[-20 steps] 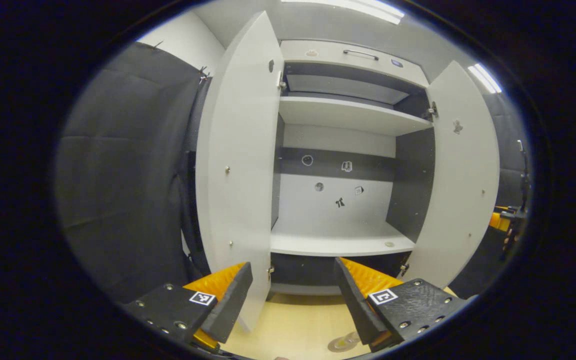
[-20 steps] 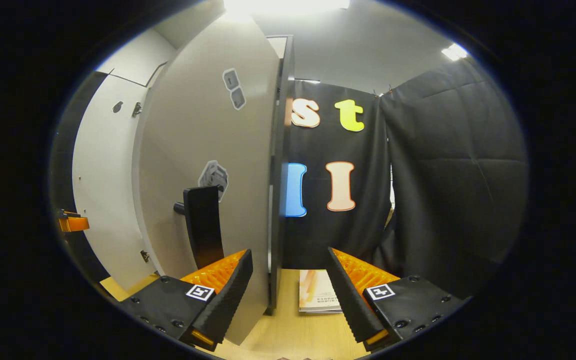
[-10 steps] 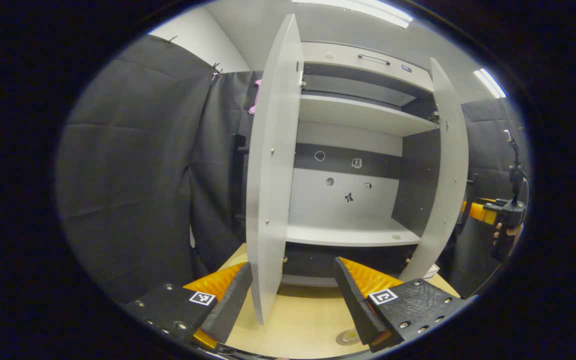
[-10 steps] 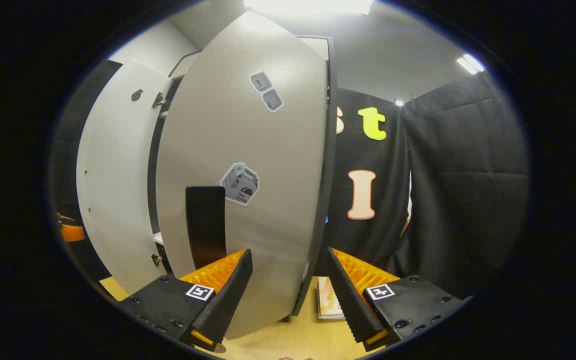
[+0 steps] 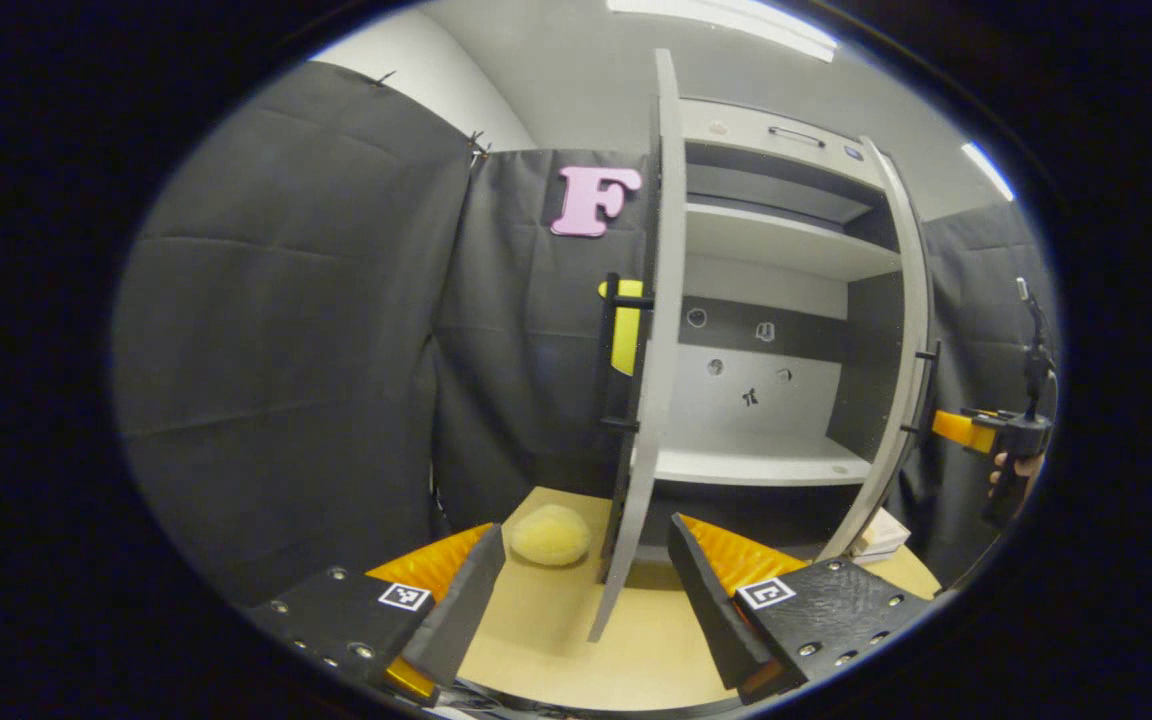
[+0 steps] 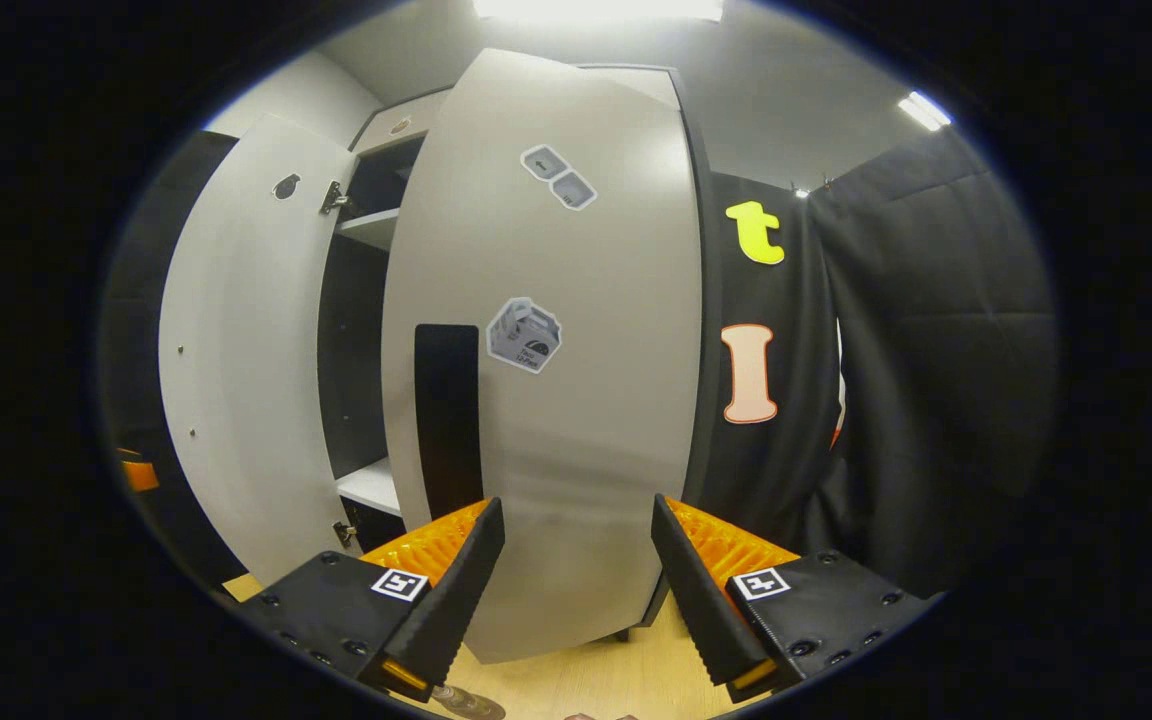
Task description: Grasp the bottle in the cabinet with the left hand and place it on the coaster, then close the right door with the right hand and the left door with the left hand.
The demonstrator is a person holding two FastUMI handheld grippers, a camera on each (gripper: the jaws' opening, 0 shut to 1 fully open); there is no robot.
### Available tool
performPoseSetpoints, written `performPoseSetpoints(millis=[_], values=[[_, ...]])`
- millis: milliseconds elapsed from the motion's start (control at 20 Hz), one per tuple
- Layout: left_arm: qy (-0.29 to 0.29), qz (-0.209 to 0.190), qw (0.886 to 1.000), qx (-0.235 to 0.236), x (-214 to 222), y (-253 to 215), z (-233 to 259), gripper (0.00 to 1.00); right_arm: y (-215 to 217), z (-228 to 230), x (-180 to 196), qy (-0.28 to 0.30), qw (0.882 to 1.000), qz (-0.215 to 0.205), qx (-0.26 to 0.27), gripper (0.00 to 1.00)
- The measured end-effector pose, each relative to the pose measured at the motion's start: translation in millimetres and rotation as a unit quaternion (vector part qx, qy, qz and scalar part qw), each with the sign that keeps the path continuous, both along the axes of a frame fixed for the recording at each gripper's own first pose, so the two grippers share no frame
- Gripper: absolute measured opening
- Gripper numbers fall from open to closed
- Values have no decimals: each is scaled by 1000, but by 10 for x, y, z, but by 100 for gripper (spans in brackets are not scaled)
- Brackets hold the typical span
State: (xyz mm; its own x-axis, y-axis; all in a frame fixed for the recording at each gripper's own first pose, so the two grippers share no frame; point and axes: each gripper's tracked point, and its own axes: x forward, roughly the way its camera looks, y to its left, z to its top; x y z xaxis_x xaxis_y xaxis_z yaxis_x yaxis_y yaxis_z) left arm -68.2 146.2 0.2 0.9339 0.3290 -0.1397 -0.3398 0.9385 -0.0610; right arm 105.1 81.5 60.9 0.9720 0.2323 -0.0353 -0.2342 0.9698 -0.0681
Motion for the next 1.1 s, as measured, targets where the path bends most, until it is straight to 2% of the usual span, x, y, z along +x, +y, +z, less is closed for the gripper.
performPoseSetpoints(millis=[250,300,400,450,500,550,600,750,800,850,1050,1100], values=[[-16,21,999,23,-158,534,194,95,-21,-5,8,3,1000,-10,15,95],[-16,16,999,30,-135,630,237,100,-28,-15,6,4,1000,-13,16,95],[-4,-18,999,36,-19,675,246,100,-15,-54,-15,13,1000,-11,23,95],[-5,-25,999,43,-12,729,264,95,-14,-53,-14,17,999,-11,29,95],[-8,-27,998,51,32,814,302,95,-23,-26,-17,14,999,-15,33,95],[-10,-33,998,51,68,873,308,100,-36,-11,-30,11,999,-22,33,92],[-14,-40,998,47,136,911,324,100,-63,9,-44,7,999,-32,30,95],[-28,-60,997,31,387,988,411,94,-144,-5,-128,3,998,-62,26,95],[-31,-65,997,36,477,1020,449,100,-191,-53,-184,5,997,-70,28,95],[-32,-71,996,43,568,1054,479,95,-235,-94,-225,8,997,-76,31,95],[-38,-95,993,58,967,1078,591,98,-307,-166,-311,12,994,-100,35,95],[-43,-104,992,56,1054,1057,621,95,-338,-191,-327,13,994,-107,35,95]])
